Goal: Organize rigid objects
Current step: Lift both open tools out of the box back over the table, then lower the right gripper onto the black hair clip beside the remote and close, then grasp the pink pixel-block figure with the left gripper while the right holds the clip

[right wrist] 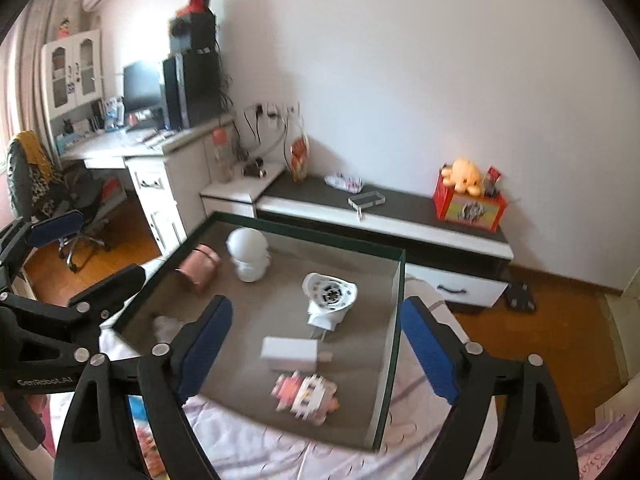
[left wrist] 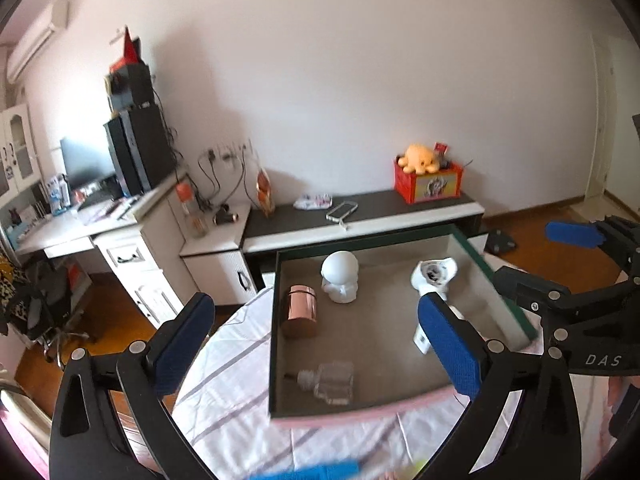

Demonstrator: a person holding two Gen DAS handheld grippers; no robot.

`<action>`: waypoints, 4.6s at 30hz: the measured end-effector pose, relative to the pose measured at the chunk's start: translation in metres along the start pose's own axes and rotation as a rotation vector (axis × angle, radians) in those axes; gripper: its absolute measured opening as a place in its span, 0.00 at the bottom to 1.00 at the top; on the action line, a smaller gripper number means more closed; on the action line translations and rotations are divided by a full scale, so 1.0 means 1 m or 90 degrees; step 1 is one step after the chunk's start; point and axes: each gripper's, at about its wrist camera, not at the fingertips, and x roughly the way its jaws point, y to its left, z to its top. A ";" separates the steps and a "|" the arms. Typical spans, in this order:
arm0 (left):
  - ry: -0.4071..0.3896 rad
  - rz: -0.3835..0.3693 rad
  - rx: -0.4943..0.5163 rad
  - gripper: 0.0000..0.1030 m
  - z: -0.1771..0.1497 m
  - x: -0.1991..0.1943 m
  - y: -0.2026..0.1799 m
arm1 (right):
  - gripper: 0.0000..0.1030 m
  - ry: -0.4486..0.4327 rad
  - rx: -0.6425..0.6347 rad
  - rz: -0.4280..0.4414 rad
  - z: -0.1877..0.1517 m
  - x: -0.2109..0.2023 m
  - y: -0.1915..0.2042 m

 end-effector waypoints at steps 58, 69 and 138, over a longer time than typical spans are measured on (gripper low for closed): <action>-0.043 0.029 -0.066 1.00 -0.124 -0.172 0.011 | 1.00 -0.094 0.075 -0.076 -0.141 -0.170 0.046; 0.065 0.030 -0.031 1.00 -0.157 -0.113 -0.005 | 1.00 0.038 0.121 -0.070 -0.183 -0.103 0.022; 0.228 -0.053 -0.066 0.70 -0.168 0.021 -0.027 | 0.90 0.118 0.184 0.035 -0.185 -0.006 -0.055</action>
